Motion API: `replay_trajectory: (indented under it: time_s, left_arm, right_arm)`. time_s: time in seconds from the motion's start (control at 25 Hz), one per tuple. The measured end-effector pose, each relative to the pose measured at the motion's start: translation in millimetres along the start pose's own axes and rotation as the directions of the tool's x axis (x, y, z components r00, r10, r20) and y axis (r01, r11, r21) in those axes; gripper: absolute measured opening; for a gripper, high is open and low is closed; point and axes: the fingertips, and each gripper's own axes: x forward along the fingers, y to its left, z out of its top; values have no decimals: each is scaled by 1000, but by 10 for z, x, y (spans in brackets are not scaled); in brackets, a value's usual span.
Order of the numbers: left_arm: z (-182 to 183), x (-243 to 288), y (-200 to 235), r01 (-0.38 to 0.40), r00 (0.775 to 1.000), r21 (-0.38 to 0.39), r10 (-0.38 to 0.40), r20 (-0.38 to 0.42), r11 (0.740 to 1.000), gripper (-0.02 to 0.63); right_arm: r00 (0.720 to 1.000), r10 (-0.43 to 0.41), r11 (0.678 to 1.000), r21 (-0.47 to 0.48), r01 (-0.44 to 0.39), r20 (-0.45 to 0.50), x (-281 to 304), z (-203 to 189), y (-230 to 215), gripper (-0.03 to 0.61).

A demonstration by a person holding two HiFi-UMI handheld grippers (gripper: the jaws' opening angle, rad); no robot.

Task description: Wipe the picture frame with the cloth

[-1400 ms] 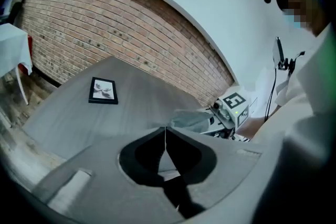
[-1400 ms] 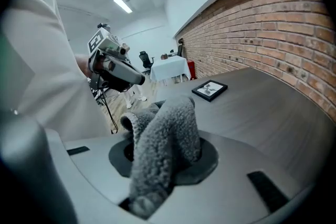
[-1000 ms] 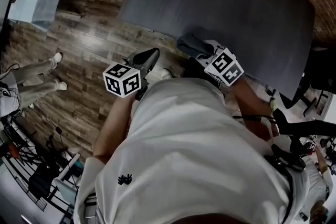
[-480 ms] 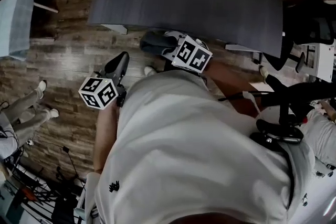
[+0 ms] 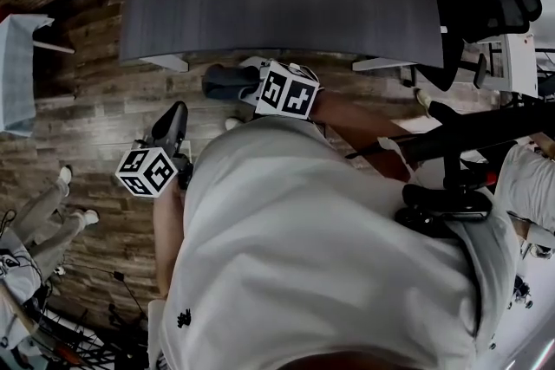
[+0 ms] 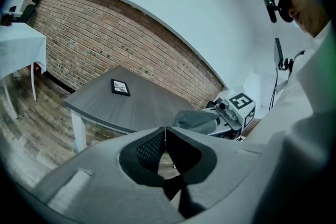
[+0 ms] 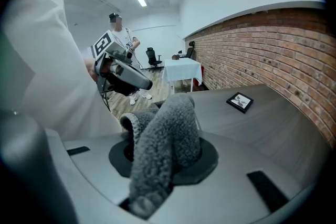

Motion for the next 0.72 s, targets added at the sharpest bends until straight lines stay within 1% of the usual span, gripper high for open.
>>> replay_trajectory:
  time_s: [0.72]
  left_arm:
    - [-103, -100, 15, -6, 1000, 2, 6, -17, 1000, 18]
  right_arm:
    - [1000, -3, 1000, -17, 3, -4, -56, 51, 89, 91]
